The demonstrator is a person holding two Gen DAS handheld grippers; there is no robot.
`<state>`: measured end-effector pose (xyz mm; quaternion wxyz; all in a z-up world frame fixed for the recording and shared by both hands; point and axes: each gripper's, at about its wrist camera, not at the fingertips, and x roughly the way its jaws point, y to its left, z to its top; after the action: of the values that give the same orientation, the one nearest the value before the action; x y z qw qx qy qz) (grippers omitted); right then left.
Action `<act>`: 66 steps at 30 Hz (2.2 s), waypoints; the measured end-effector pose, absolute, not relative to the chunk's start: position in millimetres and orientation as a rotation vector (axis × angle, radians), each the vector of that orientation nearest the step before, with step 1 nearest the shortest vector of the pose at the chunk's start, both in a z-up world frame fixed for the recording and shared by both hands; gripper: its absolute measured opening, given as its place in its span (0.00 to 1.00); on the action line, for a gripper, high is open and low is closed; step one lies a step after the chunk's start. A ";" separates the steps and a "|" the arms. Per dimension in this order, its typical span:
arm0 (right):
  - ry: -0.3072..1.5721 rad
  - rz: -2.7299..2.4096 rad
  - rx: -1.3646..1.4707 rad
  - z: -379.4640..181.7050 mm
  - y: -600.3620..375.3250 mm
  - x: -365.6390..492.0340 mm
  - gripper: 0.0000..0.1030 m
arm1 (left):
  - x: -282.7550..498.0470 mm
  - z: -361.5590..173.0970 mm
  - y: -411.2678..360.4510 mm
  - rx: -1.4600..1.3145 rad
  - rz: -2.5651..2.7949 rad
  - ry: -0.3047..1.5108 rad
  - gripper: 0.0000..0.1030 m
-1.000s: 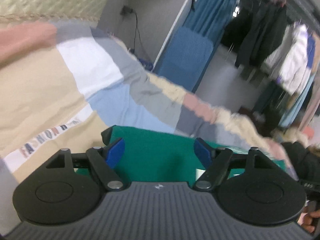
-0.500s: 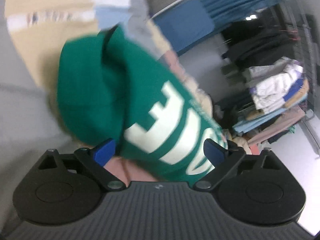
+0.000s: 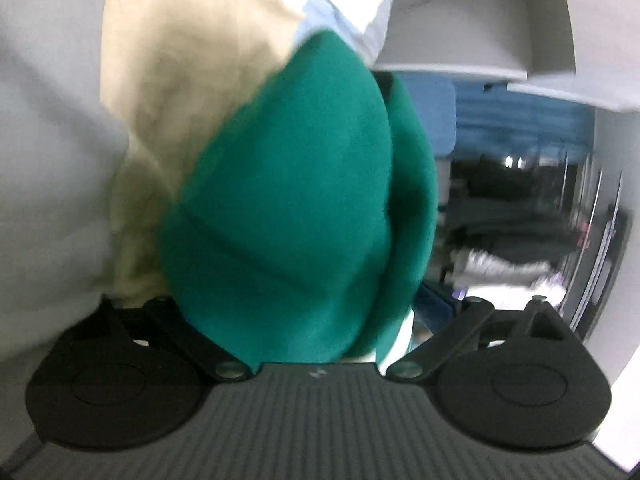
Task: Fold large clothes
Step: 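Grasp the hoodie with both grippers and lift it off the quilt, then carry the lifted hoodie with both grippers toward the clothes pile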
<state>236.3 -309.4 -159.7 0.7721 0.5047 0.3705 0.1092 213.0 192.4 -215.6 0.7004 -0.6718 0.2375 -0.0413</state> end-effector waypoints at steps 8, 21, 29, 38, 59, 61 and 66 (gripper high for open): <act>0.731 0.201 1.235 -167.8 -318.5 237.5 0.88 | 238.2 -217.3 186.1 -1.475 -0.080 0.515 0.97; 0.853 0.010 1.241 -167.0 -296.1 225.1 1.00 | 242.6 -232.2 197.2 -1.519 -0.051 0.547 0.97; 0.885 -0.003 1.175 -184.3 -290.8 244.2 1.00 | 248.1 -218.1 198.7 -1.478 -0.049 0.607 0.97; 0.801 0.212 1.303 -168.8 -307.5 257.2 1.00 | 236.9 -199.7 194.3 -1.382 -0.123 0.625 0.99; 0.831 0.215 1.230 -183.9 -303.2 270.6 1.00 | 215.3 -218.3 194.1 -1.481 -0.074 0.634 1.00; 0.832 0.219 1.222 -187.7 -302.2 272.9 1.00 | 214.9 -211.7 195.0 -1.474 -0.046 0.618 1.00; 0.829 0.220 1.214 -188.2 -303.8 278.6 1.00 | 205.1 -198.5 202.3 -1.401 -0.009 0.576 1.00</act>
<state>278.6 -303.8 -188.2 0.7365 0.5525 0.3773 0.1000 205.1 202.3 -198.5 0.7266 -0.6355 0.2612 -0.0042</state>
